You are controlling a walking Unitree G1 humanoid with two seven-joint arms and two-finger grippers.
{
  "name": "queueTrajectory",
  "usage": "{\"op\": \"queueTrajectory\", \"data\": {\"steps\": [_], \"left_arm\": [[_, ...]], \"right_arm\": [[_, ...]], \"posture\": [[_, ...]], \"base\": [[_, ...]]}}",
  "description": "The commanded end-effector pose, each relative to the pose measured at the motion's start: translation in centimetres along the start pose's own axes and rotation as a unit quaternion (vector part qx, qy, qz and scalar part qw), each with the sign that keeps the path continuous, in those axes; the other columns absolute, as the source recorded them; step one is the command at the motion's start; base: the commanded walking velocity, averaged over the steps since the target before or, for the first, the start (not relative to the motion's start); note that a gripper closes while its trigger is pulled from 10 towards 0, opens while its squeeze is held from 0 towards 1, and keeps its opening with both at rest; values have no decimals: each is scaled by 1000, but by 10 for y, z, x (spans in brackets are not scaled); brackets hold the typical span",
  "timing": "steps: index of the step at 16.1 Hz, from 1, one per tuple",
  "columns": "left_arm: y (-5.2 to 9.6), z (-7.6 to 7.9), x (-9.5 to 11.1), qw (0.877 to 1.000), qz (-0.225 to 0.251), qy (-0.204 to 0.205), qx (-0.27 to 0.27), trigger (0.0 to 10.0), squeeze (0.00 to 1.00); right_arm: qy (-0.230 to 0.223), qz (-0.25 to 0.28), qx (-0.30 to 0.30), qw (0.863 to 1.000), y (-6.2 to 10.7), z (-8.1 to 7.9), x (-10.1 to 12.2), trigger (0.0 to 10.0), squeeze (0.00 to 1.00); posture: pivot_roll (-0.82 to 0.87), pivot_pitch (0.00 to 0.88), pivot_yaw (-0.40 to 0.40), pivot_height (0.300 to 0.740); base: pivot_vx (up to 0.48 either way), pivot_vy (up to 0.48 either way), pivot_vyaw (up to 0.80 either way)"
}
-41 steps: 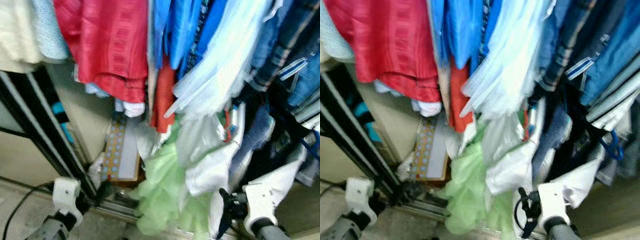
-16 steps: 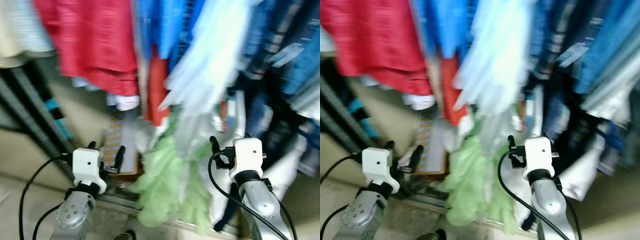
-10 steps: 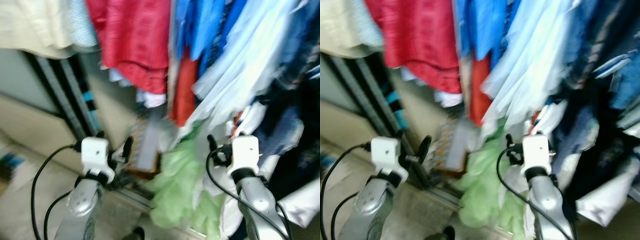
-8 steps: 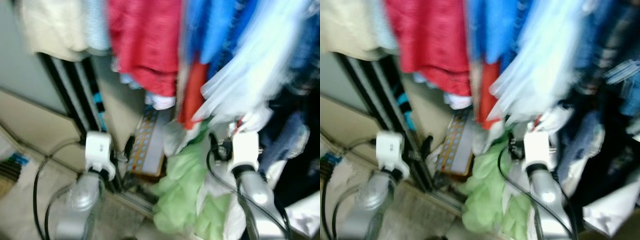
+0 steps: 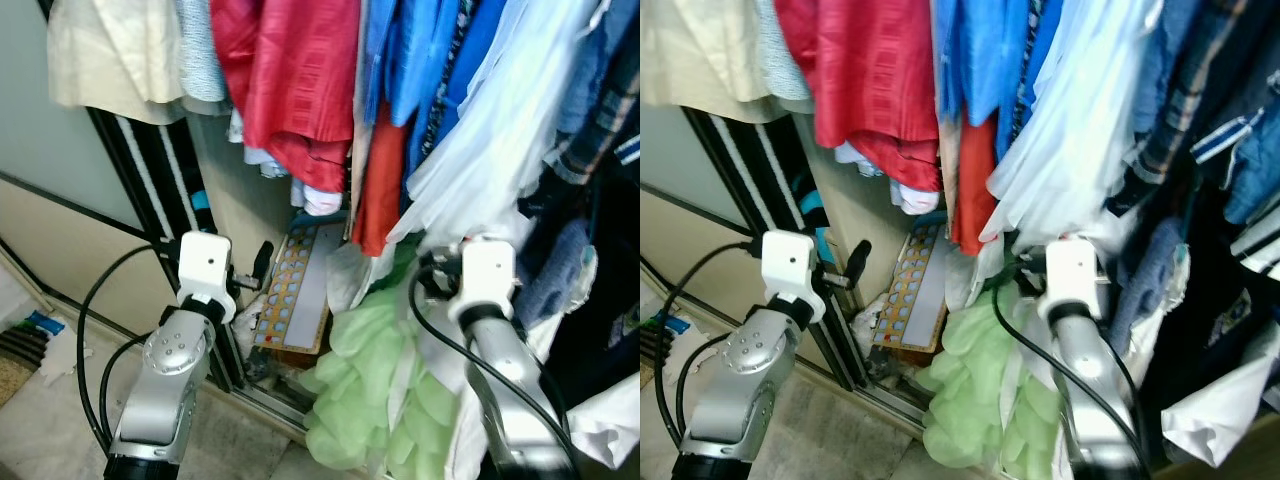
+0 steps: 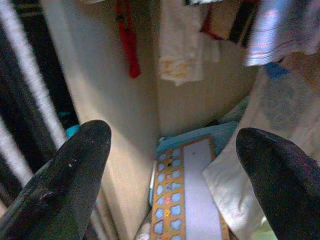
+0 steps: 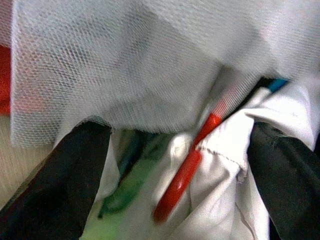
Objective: Clean up the room
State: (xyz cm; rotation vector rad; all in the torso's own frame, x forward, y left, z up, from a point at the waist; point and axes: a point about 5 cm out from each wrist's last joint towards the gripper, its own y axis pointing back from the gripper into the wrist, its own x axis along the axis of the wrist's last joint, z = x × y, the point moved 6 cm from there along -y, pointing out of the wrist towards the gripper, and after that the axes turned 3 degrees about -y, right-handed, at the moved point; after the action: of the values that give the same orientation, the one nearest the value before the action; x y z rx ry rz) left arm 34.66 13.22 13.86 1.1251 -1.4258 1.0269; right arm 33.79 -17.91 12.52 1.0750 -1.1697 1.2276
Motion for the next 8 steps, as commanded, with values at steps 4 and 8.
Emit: {"op": "queueTrajectory", "data": {"steps": [4, 8], "left_arm": [[25, 4, 1, 1000, 15, -3, -14, 10000, 0], [50, -7, -4, 999, 8, -5, 32, 10000, 0]], "right_arm": [[81, 43, 29, 995, 60, 17, 15, 10000, 0], [89, 71, 58, 992, 71, 5, 34, 10000, 0]], "posture": [[-79, 21, 12, 740], [-64, 69, 11, 740]], "base": [[0, 0, 0], [0, 0, 0]]}}
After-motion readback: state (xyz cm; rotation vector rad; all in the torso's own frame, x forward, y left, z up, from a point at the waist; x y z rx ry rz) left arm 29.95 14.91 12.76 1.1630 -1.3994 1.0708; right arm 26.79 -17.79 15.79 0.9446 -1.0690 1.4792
